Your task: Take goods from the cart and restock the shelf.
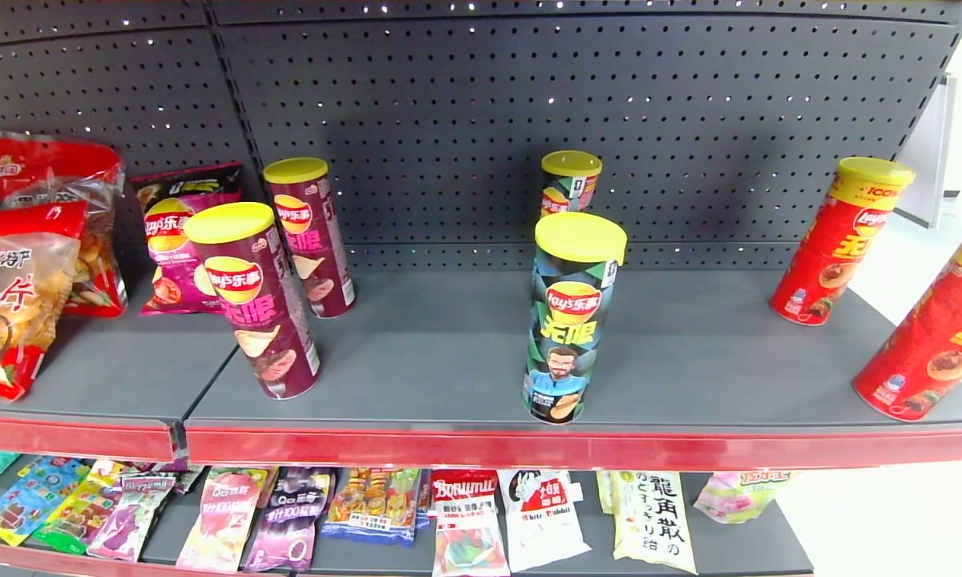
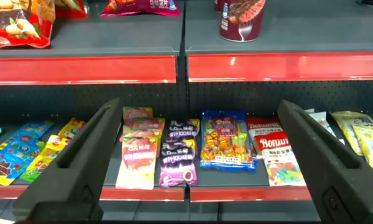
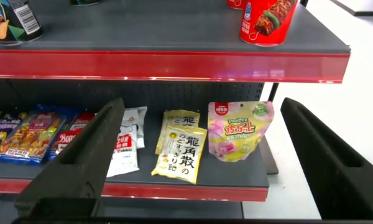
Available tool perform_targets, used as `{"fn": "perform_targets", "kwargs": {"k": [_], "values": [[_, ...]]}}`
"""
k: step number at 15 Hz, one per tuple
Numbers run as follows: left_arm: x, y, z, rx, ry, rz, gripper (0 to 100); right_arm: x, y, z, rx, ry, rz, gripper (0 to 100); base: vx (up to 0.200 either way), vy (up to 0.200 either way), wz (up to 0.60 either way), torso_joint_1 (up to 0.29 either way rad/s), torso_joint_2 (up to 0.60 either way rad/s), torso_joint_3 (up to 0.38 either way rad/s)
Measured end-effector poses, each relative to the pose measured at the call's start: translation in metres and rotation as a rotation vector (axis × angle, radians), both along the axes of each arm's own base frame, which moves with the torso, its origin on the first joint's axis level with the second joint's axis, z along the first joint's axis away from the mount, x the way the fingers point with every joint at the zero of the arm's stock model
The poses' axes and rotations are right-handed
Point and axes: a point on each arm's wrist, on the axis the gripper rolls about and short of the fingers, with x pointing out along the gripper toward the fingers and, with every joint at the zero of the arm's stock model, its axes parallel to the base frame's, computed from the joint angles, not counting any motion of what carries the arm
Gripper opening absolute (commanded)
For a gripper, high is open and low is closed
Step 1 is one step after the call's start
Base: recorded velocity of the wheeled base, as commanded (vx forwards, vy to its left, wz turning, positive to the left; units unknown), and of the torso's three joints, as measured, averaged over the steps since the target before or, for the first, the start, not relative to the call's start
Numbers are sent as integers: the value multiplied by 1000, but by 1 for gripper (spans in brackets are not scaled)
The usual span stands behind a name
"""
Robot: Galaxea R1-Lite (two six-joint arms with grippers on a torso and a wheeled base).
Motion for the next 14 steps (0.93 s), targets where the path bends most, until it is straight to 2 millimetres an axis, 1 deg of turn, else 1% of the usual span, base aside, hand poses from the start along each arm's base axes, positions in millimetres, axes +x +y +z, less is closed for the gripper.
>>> {"fn": "perform_targets", "kwargs": {"k": [14], "values": [[0, 0, 0, 0, -6, 0, 100, 0, 0, 0, -1, 0, 1, 100, 0, 0, 0, 0, 0, 0]]}}
